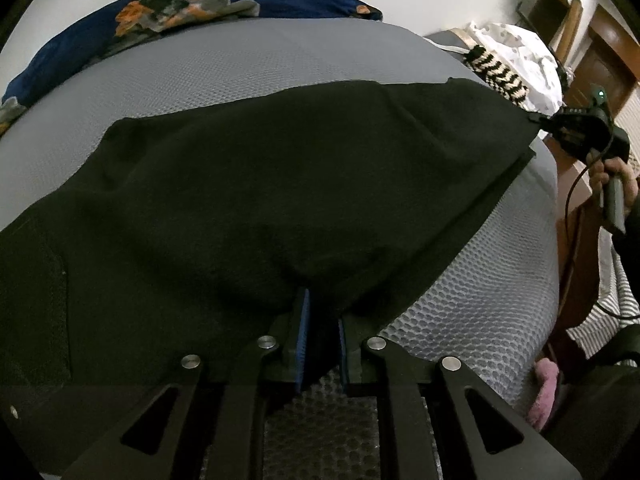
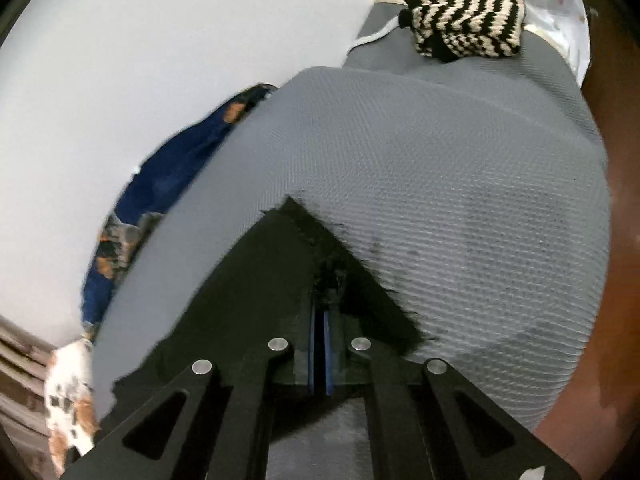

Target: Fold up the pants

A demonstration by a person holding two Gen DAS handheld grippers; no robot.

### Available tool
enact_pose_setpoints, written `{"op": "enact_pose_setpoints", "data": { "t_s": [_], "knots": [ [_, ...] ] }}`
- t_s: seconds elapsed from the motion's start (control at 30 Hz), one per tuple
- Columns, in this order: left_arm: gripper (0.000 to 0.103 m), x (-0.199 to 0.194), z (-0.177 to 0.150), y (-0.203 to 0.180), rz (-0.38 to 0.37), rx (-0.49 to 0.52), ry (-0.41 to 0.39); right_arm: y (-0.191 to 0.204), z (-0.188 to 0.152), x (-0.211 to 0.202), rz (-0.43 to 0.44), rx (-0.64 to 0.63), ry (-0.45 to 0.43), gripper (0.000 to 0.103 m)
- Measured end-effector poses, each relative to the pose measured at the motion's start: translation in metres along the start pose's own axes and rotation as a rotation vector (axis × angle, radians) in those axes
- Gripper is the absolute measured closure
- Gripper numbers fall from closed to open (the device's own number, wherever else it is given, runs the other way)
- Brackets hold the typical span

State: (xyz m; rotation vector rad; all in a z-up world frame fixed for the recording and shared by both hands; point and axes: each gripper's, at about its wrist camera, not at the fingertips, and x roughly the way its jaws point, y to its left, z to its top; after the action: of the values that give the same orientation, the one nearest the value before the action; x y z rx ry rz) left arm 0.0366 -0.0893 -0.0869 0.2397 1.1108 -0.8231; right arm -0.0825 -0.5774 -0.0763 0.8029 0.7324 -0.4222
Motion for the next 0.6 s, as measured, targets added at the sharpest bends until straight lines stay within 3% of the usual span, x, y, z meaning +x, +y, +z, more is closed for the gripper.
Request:
{"op": "enact_pose_setpoints", "data": {
  "t_s": [0.17,0.3,0.37,0.4,0.43,0.47,0.57,0.6],
  "knots": [
    [0.087,0.001,0.001,-0.001,-0.003,0.016,0.004,-0.021,-0.016,0.021,-0.064,0.028,0.060,0.101],
    [0.086,0.001,0.002,-0.001,-0.001,0.034,0.020,-0.029,-0.014,0.021,-0.045,0.064,0.074,0.102],
    [0.083,-0.001,0.003,-0.004,0.000,0.050,0.033,-0.029,-0.010,0.019,-0.051,0.052,0.089,0.097],
    [0.082,-0.001,0.003,-0.004,-0.002,0.054,0.040,-0.027,-0.008,0.016,-0.080,0.039,0.083,0.089],
    [0.078,-0.003,0.002,-0.004,-0.007,0.053,0.047,-0.025,-0.004,0.013,-0.110,0.033,0.073,0.077],
    [0.074,-0.007,0.002,-0.003,-0.029,0.045,0.054,-0.027,0.000,0.009,-0.128,0.030,0.059,0.073],
    [0.055,-0.020,0.002,-0.001,-0.117,0.027,0.059,-0.026,0.015,0.001,-0.124,0.014,0.044,0.072],
    [0.053,-0.025,0.003,-0.001,-0.131,0.030,0.048,-0.023,0.020,0.001,-0.111,0.001,0.045,0.072]
  ]
}}
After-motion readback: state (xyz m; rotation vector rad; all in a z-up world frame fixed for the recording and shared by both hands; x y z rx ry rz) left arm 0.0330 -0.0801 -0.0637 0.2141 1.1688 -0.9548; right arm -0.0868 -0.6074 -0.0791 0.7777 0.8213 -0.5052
